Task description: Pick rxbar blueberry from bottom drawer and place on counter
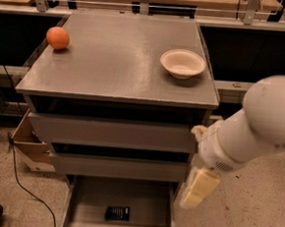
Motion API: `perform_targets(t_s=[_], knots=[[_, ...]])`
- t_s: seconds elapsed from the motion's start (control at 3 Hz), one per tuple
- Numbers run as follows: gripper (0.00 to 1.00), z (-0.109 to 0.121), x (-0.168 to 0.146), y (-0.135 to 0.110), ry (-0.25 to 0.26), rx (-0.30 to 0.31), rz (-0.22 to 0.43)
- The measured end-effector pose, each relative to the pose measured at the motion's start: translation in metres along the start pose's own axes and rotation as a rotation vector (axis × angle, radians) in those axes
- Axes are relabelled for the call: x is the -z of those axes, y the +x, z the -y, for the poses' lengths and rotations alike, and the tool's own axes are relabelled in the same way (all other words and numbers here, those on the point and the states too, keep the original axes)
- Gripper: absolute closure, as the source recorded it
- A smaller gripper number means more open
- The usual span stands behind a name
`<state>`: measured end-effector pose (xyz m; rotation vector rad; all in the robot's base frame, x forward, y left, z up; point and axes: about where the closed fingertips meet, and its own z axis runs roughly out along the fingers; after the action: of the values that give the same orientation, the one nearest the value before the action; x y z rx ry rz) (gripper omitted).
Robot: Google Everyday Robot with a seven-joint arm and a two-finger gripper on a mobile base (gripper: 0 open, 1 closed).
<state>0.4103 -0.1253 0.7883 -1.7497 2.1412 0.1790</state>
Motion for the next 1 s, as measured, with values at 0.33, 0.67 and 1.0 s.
perform_targets(t_s=[0.33, 0.67, 1.0], knots=[[0.00, -0.025, -0.055, -0.002, -0.035, 0.021, 0.025], [0.00, -0.061, -0.120, -0.015, -0.095, 0.033, 0.046], [0.00, -0.061, -0.120, -0.015, -0.093, 0.034, 0.047]])
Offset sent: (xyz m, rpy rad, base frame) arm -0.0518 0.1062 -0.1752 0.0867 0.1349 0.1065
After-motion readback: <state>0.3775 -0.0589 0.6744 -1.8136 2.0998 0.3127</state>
